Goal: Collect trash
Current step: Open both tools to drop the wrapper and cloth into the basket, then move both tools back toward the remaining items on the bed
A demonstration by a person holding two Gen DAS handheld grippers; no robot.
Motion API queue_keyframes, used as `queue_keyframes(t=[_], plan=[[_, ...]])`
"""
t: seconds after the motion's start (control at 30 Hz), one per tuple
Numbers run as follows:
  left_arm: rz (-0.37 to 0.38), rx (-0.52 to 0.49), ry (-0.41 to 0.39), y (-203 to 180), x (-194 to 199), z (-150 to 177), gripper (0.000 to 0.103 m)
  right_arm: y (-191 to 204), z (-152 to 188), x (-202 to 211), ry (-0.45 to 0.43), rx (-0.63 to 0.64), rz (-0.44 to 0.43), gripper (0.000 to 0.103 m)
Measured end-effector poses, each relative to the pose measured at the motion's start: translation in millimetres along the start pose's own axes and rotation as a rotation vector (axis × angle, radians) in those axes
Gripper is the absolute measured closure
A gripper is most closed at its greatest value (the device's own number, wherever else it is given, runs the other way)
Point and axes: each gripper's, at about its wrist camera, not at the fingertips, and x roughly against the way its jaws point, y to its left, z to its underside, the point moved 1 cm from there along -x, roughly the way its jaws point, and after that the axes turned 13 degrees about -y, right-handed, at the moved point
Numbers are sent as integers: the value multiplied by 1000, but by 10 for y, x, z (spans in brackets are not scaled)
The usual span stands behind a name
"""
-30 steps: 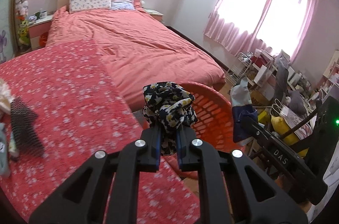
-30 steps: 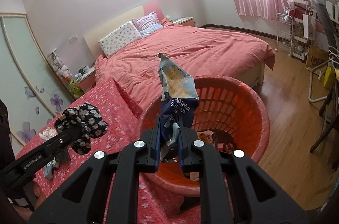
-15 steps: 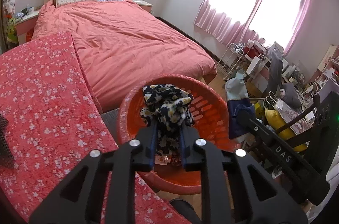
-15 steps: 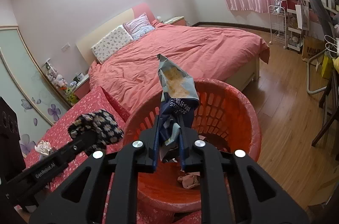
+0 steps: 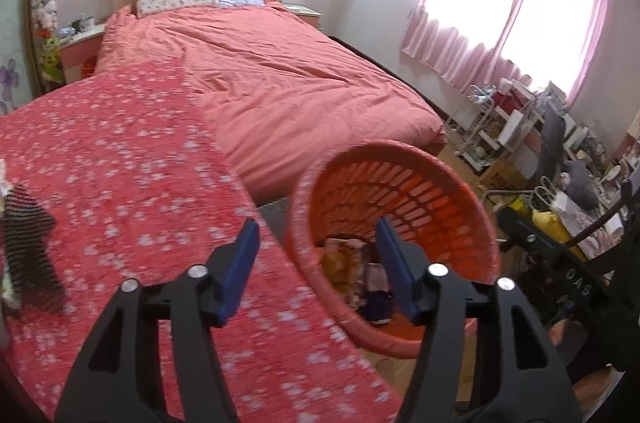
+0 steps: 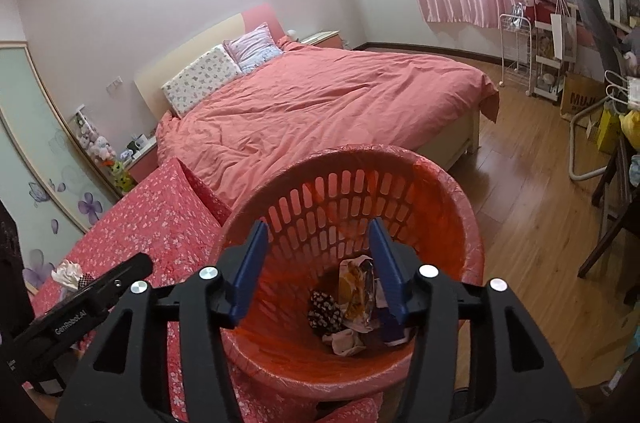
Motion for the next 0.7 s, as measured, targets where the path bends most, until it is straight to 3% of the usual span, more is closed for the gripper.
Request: queue_keyframes(t=[0.37,0.7], plan=[[-157,-5,-48,613,510,17,34,371,91,67,-6,93,-15,48],[-299,75,-55,1373,964,159,34,1017,325,89,34,187,-124,48]])
